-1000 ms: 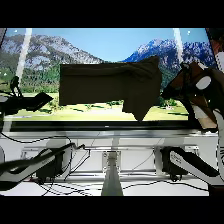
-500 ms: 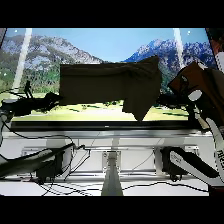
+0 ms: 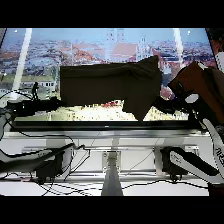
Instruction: Fold the clothes and pants, and hang the long-sleeved shirts on hangers.
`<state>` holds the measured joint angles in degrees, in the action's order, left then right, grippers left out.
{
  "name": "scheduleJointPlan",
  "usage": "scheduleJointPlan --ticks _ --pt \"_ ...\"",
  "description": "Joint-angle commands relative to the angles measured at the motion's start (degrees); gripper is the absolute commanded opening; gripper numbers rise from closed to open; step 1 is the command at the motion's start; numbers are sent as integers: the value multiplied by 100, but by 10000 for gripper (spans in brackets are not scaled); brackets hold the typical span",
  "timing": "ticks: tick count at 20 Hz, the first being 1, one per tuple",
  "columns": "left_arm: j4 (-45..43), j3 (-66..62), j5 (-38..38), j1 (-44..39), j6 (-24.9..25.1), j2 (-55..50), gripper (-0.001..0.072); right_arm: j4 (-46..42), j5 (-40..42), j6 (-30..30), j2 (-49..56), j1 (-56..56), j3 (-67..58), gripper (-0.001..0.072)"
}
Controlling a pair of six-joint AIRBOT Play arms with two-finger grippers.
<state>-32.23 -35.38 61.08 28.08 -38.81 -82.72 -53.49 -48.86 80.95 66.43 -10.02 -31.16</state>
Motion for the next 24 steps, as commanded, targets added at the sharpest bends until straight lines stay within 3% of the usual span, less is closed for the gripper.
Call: scheduleJointPlan --ticks 1,2,4,5,6,8,11,15,17,20,24 --pt "59 -9 166 -17 144 -7 15 966 236 -81 83 79 306 291" --pt "59 -9 179 -28 144 -7 15 1060 310 -83 170 146 363 221" --pt "59 -9 201 -63 140 -4 14 1069 608 -90 341 391 393 201" --pt "61 -26 254 -61 138 -4 14 1086 824 -94 363 511 393 151" --pt "59 -79 387 -50 136 7 14 1080 907 -114 341 590 369 29" --pt "50 -304 778 57 131 164 13 879 890 -138 179 621 282 26" --pt "-197 -793 1086 407 -424 809 13 302 553 -131 -507 621 229 26" --pt "-1644 -966 1729 929 -494 2085 13 -22 -1049 155 -1945 627 229 26" --pt "-2140 -960 1676 1034 -680 2575 13 -11 -1532 505 -2743 765 229 25" --pt "-2081 -957 1502 1029 -758 2778 13 -11 -852 1071 -3440 1268 229 25" --pt "-1692 -782 533 885 -1145 2507 13 -28 1261 1294 -2514 1993 216 25"
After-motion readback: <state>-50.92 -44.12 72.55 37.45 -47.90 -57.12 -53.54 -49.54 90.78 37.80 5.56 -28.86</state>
